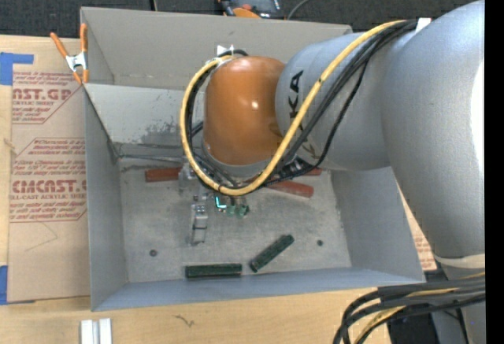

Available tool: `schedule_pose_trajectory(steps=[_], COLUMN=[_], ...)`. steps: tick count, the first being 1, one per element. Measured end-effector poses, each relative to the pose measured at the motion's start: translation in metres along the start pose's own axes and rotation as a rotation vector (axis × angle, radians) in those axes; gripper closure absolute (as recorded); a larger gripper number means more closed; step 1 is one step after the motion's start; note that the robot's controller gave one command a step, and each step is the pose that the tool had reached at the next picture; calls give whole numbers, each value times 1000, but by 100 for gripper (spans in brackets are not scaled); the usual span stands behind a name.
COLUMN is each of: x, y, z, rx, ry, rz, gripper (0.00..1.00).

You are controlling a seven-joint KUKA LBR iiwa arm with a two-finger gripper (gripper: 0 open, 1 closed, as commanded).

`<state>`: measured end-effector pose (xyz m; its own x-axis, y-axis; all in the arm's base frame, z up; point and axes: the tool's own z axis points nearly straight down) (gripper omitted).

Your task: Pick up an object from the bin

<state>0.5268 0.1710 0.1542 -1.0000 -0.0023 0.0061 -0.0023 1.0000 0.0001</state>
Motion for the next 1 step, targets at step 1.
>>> schedule_pose_trajectory(steps=[1], x=[40], y=[-29], z=[-18], rx=[1], ry=[-6], rz=[-359], gripper=[0])
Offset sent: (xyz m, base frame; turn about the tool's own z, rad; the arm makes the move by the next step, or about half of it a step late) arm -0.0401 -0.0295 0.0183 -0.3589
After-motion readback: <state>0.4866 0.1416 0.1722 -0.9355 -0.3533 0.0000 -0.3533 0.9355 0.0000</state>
